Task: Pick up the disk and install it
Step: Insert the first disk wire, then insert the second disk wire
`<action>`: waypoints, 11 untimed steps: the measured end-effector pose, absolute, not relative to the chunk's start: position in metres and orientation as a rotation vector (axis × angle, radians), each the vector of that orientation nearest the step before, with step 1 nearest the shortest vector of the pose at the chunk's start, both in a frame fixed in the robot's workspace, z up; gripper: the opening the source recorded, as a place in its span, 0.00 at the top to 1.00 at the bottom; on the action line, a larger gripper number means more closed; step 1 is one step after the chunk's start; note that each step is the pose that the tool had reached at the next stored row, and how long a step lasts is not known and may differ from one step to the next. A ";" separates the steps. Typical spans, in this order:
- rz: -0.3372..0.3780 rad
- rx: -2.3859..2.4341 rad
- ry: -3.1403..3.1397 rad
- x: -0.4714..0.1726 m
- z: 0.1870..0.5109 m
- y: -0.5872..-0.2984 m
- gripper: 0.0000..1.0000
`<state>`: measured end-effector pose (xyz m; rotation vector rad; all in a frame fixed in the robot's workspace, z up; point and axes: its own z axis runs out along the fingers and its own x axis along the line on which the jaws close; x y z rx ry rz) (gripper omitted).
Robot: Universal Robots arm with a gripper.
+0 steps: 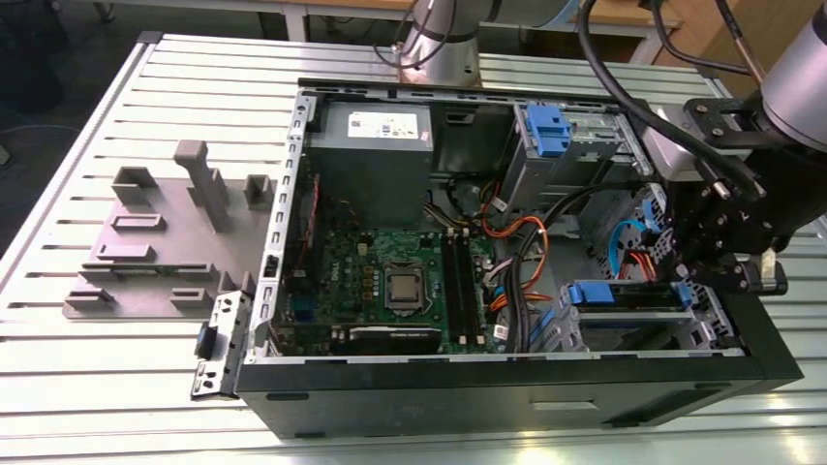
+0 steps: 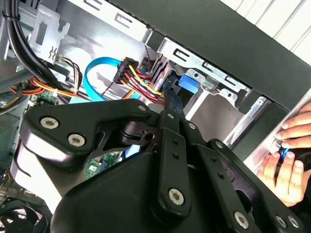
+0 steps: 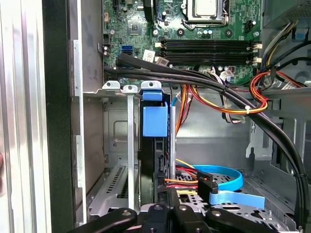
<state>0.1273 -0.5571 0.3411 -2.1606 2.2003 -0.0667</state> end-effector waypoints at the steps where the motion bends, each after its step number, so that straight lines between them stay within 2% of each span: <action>1: -0.067 -2.161 2.200 0.127 0.341 -0.557 0.89; 11: -0.066 -2.160 2.200 0.127 0.341 -0.557 0.89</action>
